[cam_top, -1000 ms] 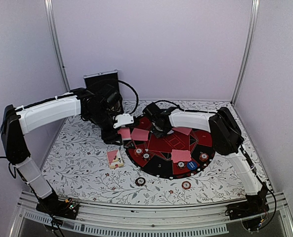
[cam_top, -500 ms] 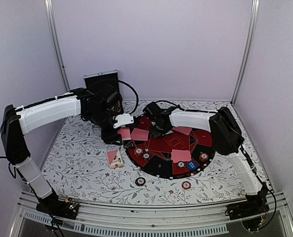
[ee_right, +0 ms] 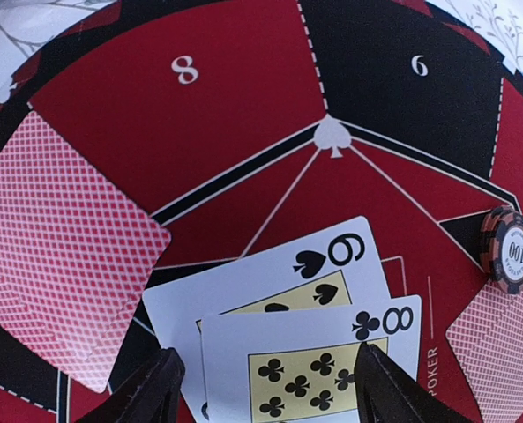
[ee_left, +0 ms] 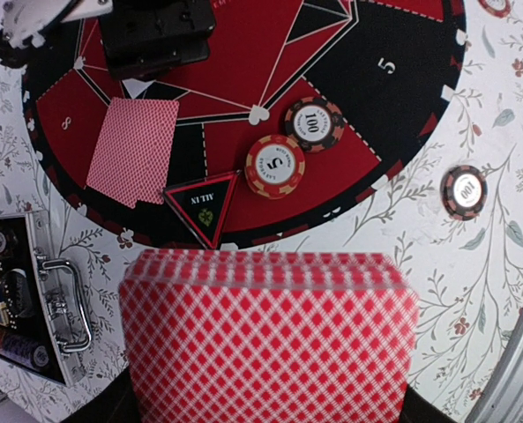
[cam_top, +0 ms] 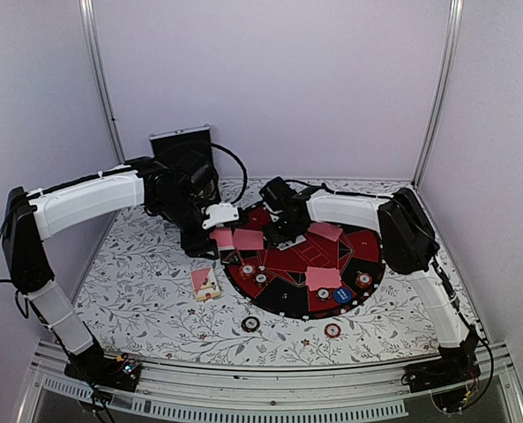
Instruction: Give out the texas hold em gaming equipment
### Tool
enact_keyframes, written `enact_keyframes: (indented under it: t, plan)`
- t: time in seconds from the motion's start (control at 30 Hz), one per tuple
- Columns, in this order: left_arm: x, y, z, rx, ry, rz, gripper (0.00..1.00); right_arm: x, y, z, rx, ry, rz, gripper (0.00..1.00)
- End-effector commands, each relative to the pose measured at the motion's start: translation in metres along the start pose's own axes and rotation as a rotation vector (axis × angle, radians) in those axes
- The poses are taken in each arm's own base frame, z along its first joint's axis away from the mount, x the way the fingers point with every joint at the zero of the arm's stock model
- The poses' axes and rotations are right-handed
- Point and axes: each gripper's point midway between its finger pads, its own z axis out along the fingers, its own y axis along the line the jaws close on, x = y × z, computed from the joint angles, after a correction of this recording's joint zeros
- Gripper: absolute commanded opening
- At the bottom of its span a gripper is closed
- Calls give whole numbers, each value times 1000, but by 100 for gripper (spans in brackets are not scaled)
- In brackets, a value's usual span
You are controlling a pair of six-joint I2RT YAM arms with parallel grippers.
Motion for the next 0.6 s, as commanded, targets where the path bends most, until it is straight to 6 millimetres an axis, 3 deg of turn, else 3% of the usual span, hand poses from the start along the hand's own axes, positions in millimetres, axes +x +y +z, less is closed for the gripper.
enact_keyframes:
  t: [0.0,0.23,0.3,0.37,0.57]
  plan:
    - [-8,9,-15,-37,-42,4,0,-23,-2,-40,-134,-33,110,72]
    - [-9,9,-16,-38,-45,2,0,-64,-39,-100,-151,-157,235,86]
    - [-10,9,-16,-36,-49,1,0,-73,-48,-117,-149,-187,257,96]
    - [-11,10,-17,-39,-52,0,0,-78,-47,-133,-193,-209,273,99]
    - [-15,13,-21,-54,-68,-5,0,-69,6,-176,-685,-212,368,99]
